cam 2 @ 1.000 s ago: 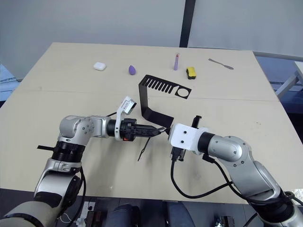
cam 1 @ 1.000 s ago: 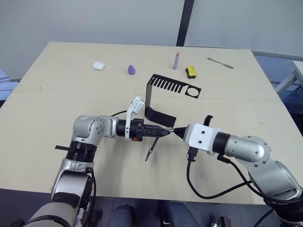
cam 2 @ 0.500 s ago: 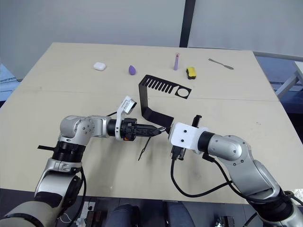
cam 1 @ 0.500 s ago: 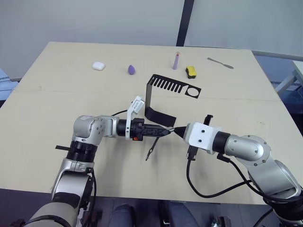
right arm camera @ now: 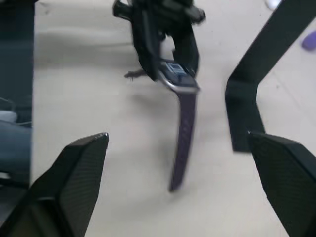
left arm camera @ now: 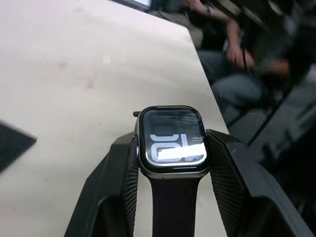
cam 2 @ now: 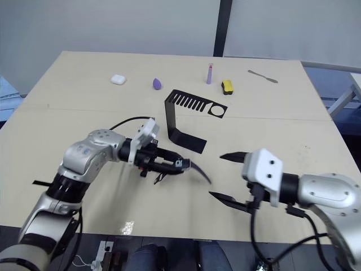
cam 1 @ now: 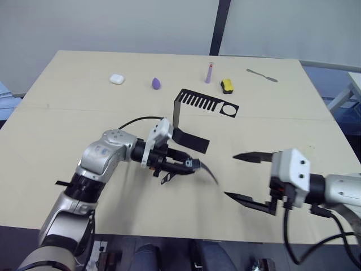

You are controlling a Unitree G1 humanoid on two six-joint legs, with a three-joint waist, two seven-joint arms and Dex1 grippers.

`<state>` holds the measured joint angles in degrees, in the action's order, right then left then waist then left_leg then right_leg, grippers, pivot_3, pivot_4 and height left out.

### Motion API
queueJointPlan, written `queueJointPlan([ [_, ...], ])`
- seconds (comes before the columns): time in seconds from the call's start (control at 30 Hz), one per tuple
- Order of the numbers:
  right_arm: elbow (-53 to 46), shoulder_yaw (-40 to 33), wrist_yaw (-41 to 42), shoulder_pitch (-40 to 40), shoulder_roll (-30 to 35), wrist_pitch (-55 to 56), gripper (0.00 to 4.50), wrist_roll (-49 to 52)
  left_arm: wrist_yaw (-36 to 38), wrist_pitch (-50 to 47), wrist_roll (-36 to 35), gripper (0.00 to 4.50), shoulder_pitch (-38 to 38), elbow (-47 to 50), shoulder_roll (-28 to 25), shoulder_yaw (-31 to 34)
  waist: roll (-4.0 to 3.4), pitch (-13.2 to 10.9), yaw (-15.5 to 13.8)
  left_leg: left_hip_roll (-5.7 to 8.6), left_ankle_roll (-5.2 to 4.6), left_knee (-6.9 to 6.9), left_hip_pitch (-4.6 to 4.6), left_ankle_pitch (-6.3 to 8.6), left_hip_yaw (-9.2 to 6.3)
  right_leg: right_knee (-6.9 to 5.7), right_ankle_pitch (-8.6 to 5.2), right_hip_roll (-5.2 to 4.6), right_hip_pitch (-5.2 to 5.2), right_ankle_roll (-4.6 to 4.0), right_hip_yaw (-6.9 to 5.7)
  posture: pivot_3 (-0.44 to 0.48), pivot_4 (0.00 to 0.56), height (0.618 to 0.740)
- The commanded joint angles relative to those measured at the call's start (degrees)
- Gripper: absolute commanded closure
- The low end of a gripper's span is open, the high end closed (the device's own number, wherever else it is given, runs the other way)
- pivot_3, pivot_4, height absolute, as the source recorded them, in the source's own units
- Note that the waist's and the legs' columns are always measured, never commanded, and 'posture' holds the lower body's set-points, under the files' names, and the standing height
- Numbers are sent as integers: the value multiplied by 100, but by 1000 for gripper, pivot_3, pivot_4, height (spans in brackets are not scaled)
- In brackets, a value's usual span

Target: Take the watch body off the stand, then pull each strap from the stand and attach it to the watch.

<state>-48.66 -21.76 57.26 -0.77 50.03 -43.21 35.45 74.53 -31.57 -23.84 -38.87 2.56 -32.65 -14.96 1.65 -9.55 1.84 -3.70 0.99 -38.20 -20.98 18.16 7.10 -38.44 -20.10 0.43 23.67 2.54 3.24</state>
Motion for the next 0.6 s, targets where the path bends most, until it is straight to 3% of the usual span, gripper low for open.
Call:
queueJointPlan([
  [0.03,-68,-613,67,113,108,-225,45,836,393,2199,702,2921,303,354,-216,-79,0,0,-4,0,0,0,0,0,-1,0,0,0,-1,0,0,0,150,740],
  [0.17,-111,-644,-47,290,175,-100,45,1011,85,4840,1495,2921,670,73,-209,69,1,0,-20,1,-5,2,2,2,-4,15,0,1,-11,0,1,0,150,740],
  [0.37,-134,-367,-168,327,211,140,45,966,-715,7303,2259,2921,619,-727,-122,258,2,1,-24,1,-15,1,-9,8,-7,31,7,1,-11,12,1,0,150,740],
  [0.6,-55,-56,-284,152,285,357,45,871,-960,7269,2139,2921,574,-870,-147,138,2,1,-13,0,-15,1,-8,8,-6,28,7,1,-9,13,0,0,150,740],
])
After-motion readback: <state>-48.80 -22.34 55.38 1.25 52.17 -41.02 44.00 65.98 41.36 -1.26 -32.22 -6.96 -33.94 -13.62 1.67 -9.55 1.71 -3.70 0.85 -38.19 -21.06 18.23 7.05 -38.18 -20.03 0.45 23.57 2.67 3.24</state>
